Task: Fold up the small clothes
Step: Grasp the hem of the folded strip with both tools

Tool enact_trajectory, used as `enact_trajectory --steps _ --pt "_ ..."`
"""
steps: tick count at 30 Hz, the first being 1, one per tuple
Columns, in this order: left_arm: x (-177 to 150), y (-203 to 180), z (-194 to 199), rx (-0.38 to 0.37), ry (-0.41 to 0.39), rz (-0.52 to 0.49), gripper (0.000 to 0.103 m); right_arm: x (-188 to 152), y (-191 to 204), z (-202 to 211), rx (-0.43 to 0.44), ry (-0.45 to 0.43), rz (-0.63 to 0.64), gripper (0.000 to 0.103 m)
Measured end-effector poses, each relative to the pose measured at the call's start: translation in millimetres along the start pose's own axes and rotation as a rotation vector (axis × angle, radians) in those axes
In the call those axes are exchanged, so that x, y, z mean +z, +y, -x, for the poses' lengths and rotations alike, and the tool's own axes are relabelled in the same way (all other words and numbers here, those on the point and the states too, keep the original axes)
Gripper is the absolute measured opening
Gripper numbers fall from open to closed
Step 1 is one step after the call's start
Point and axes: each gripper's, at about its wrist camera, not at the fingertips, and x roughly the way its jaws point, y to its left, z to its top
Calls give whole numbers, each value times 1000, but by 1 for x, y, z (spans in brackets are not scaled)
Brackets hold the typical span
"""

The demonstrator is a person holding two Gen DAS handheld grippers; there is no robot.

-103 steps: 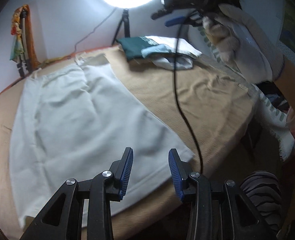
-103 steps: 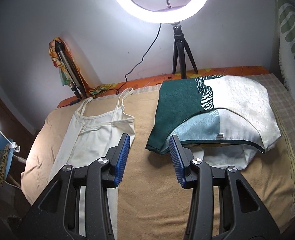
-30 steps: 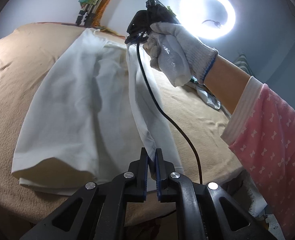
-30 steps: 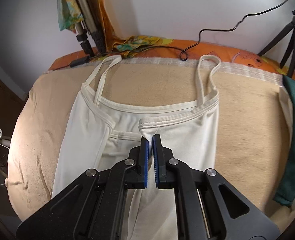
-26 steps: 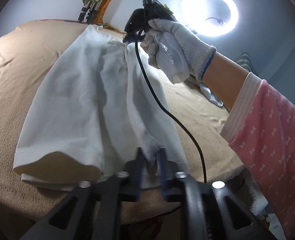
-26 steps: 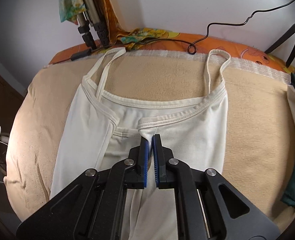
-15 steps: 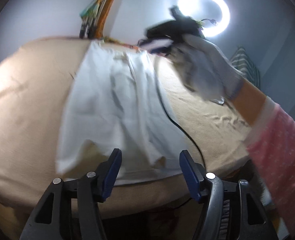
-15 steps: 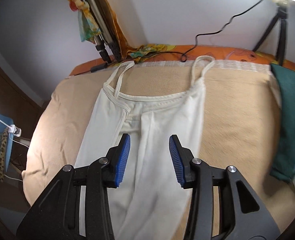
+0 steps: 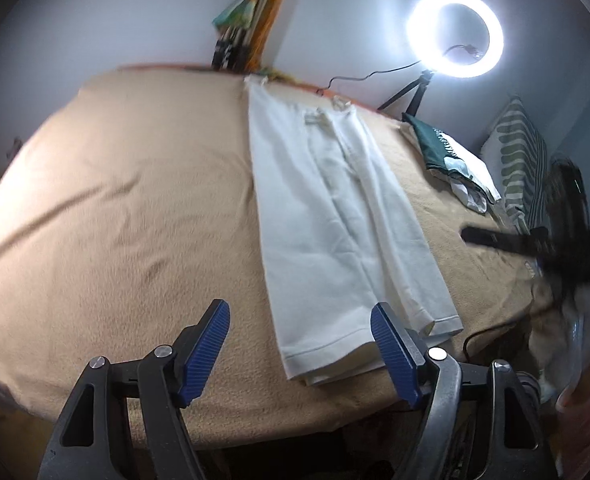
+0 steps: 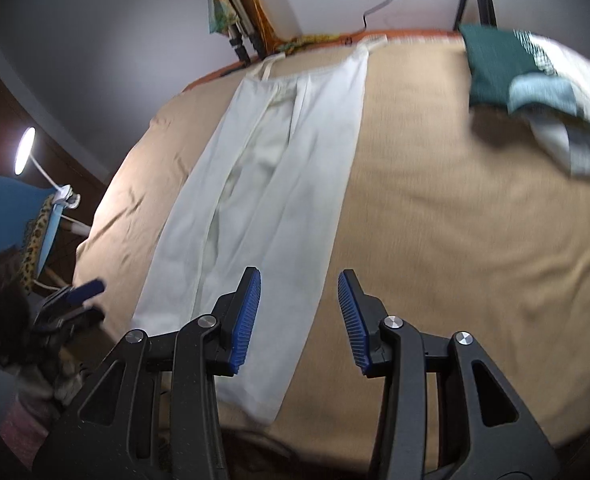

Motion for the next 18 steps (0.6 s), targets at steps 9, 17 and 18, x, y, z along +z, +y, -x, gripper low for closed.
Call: enact_trajectory --steps 9,17,18 --pt "-21 4 -26 -60 119 32 48 -67 6 -17 50 63 -37 43" --pt "-20 5 -32 -72 123 46 19 -79 14 -23 142 81 -39 15" --pt "-20 9 -33 -87 128 71 13 -80 12 -23 161 80 -60 13"
